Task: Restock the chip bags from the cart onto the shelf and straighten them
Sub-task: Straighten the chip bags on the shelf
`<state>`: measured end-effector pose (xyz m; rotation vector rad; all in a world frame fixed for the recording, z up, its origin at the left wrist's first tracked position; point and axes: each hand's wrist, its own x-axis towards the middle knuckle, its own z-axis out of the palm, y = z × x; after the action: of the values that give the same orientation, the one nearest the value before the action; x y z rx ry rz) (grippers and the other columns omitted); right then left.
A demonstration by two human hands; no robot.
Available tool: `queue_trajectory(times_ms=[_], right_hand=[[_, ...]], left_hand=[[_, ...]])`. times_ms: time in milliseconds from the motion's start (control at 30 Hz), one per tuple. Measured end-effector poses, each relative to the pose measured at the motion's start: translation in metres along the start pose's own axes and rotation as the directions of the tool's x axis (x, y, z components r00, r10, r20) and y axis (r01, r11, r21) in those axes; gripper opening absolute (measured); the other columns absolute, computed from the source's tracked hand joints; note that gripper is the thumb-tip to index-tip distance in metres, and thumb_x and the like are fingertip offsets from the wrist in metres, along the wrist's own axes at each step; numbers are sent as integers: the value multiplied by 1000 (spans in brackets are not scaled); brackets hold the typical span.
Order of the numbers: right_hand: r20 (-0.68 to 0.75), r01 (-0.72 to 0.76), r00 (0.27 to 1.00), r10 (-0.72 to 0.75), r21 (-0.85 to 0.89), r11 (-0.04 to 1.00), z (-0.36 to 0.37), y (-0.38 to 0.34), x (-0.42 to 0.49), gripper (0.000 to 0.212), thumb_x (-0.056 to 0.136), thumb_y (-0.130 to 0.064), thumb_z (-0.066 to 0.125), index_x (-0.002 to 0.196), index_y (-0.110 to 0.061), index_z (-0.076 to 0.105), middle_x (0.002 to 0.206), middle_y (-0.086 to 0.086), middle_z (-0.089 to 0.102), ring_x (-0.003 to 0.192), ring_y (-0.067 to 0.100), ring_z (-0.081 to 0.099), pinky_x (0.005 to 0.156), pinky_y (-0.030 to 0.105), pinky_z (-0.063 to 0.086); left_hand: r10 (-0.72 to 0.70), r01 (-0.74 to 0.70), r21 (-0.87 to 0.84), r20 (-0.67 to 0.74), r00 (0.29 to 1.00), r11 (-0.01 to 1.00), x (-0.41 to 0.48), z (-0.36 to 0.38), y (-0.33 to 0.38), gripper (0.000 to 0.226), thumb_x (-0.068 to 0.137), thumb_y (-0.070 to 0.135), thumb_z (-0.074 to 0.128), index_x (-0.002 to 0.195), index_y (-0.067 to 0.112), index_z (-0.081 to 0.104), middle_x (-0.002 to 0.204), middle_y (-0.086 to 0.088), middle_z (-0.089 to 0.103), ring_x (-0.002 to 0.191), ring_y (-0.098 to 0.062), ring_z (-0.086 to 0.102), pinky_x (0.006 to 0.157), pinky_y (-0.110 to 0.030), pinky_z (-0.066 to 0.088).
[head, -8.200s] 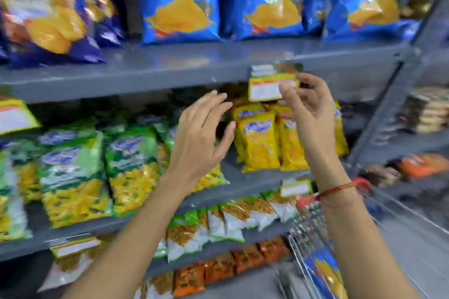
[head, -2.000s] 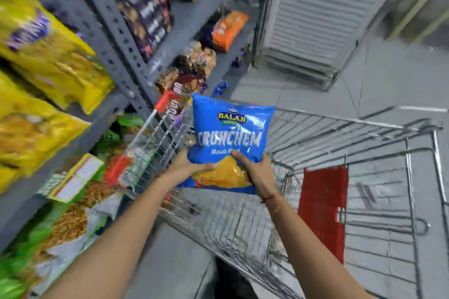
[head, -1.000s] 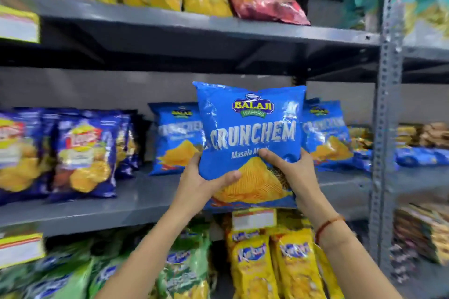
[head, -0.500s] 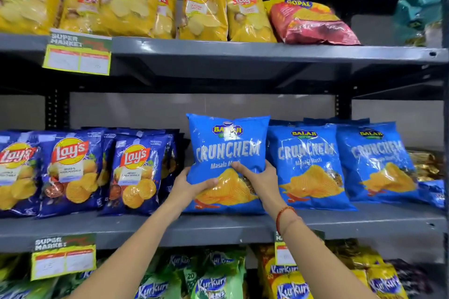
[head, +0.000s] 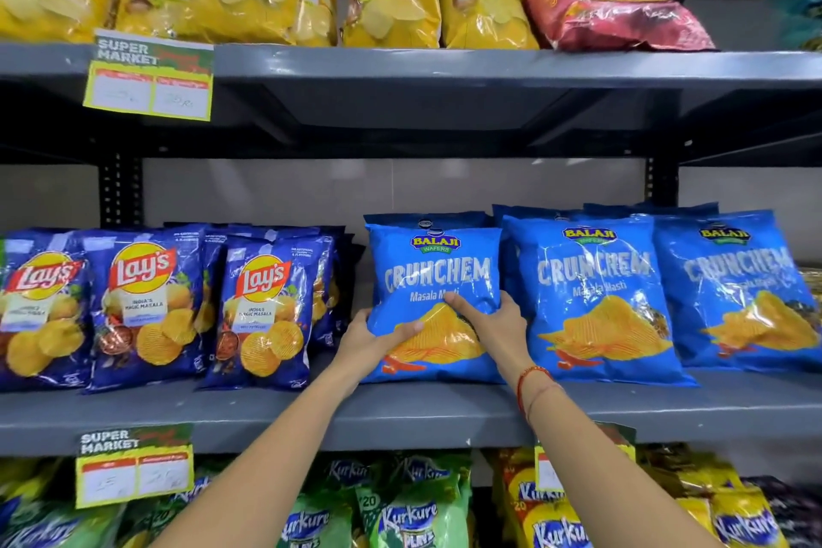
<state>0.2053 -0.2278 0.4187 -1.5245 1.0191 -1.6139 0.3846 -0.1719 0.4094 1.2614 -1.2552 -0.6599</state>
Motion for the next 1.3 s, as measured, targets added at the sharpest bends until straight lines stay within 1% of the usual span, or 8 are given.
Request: queue_trajectory(times_ms=[100,233,400,567,733,833,933,1300], right_hand=[[-30,27,999,-29,-64,998,1,-1,-7,66,63,-55,80,113,-20,56,99,-10,68,105,22,64,89,35,51],[-115,191,965,-234,-298,935,4,-6,-22,88,76,-47,74,143,-7,32,135,15,51,126,33,47,101,44,40],[-133,472,817,-561,-405,783,30,-30,-54,53,85,-30,67,129,-7,50,123,15,55,114,31,49,93,34,38],[281,347,907,-315,-73,935,94,-47,-71,52,79,-37,73,121,-11,55,97,1,57,79,15,57,63,7,45],[510,85,859,-41,-63,994,156,-34,-68,71,72,-44,79,127,-14,46,96,-10,60,87,3,59,69,3,44],[545,-23,837,45,-47,999,180,-25,-62,65,65,-34,86,119,-16,55,119,6,68,106,21,63,92,32,51],[544,-28,838,48,-44,999,191,-24,-62,74,59,-24,90,124,-11,56,124,10,66,116,26,61,103,44,47],[425,184,894,-142,-58,981,204,-22,-80,68,62,-32,88,118,-10,56,122,12,66,114,28,60,99,44,49]], left_hand=[[32,-17,254,-54,998,967,-12,-5,6,95,64,44,80,139,13,30,136,-8,49,120,-25,50,101,-40,43],[263,-218,459,-35,964,861,-57,-27,9,80,75,45,71,139,16,32,138,-7,45,122,-21,45,95,-30,38],[540,-268,890,30,841,368,-111,-71,-10,49,84,47,57,123,18,53,121,0,59,115,-20,51,92,-39,40],[478,-93,929,-97,873,359,-129,-111,-38,54,85,54,42,112,10,61,110,-6,65,106,-28,57,84,-42,44],[467,-96,937,-78,881,336,-133,-128,-55,74,86,64,22,112,8,64,110,-8,69,104,-27,62,95,-43,43],[491,-109,939,-69,868,325,-136,-128,-61,66,89,58,28,115,9,64,113,-7,69,107,-24,62,100,-42,41],[514,-114,935,-81,854,336,-137,-127,-63,54,88,50,38,113,10,65,111,-6,70,104,-23,63,99,-41,42],[524,-115,926,-99,846,360,-136,-126,-66,52,88,47,39,113,9,64,113,-7,69,108,-23,62,102,-41,37]])
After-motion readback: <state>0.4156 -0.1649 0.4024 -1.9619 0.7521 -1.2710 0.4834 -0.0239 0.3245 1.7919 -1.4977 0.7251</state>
